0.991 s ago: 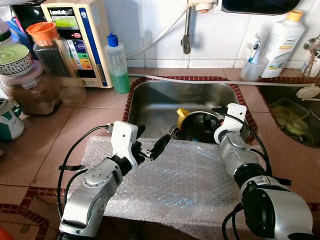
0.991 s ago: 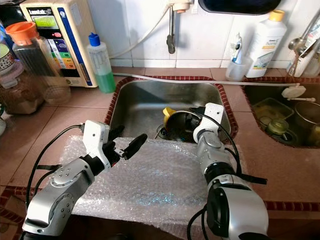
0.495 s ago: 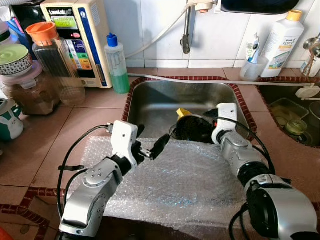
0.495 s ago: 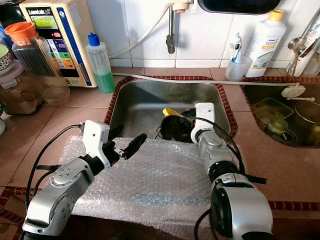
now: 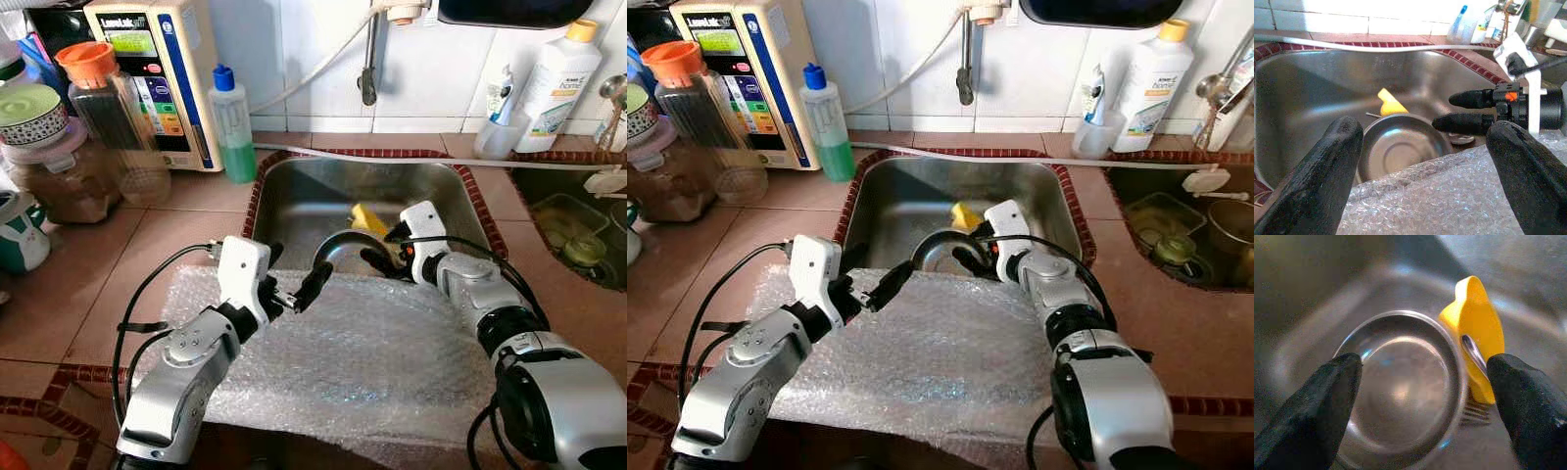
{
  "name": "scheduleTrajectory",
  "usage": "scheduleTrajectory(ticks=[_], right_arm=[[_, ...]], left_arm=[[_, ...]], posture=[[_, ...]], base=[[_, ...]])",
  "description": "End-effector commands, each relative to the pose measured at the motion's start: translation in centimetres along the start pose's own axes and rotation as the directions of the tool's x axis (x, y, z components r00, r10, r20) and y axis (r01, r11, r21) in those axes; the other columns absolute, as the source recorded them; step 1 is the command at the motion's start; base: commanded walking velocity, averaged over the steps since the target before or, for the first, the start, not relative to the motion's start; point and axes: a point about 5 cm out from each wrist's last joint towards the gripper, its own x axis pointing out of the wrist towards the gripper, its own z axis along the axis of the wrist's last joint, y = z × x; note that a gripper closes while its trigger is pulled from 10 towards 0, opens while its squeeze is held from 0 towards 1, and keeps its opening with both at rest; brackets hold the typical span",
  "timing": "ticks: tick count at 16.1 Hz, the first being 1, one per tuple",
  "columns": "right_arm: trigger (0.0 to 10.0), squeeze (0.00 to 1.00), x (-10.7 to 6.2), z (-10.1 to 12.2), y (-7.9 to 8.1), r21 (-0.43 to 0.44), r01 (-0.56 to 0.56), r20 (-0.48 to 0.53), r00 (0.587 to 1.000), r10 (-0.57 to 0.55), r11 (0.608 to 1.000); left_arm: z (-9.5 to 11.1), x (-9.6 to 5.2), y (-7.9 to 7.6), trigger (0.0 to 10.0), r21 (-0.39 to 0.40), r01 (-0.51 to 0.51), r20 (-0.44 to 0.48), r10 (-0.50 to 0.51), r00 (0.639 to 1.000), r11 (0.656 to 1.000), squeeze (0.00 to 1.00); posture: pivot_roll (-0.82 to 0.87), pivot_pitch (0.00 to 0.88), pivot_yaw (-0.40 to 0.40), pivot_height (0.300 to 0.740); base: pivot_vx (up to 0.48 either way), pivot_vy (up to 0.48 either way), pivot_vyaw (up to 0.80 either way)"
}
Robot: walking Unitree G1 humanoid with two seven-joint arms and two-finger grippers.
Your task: Kitchen organization
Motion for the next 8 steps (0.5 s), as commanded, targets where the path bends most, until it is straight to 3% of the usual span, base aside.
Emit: scheduleTrajectory(ticks=[1, 3, 6, 8], right_arm=[[10.0, 0.0, 0.0, 1.6, -0.8, 0.114, 0.08, 0.084, 0.992, -0.09, 0.99], [10.0, 0.0, -0.6, 2.4, -2.3, 0.282, 0.211, 0.135, 0.957, -0.257, 0.936], [10.0, 0.0, -1.0, 2.5, -3.0, 0.334, 0.258, 0.178, 0.927, -0.329, 0.907], [10.0, 0.0, -0.9, 1.6, -2.3, 0.259, 0.245, 0.176, 0.939, -0.295, 0.934]], left_arm=[[0.0, 0.3, -0.1, 10.0, 0.018, 0.016, -0.005, -0.016, 1.0, 1.0, 0.0], [0.0, 0.3, -0.1, 10.0, 0.021, 0.015, -0.005, -0.015, 1.0, 1.0, 0.0], [0.0, 0.2, 0.0, 10.0, 0.028, 0.003, -0.005, -0.003, 1.0, 1.0, 0.0], [0.5, 0.6, 0.2, 10.0, 0.035, -0.029, 0.022, 0.029, 0.999, 0.999, 0.0]], posture=[[0.17, 0.022, 0.064, 0.74], [0.18, 0.023, 0.064, 0.74], [0.18, 0.023, 0.064, 0.74], [0.17, 0.023, 0.059, 0.74]], base=[[0.0, 0.0, 0.0], [0.0, 0.0, 0.0], [0.0, 0.0, 0.0], [0.0, 0.0, 0.0]])
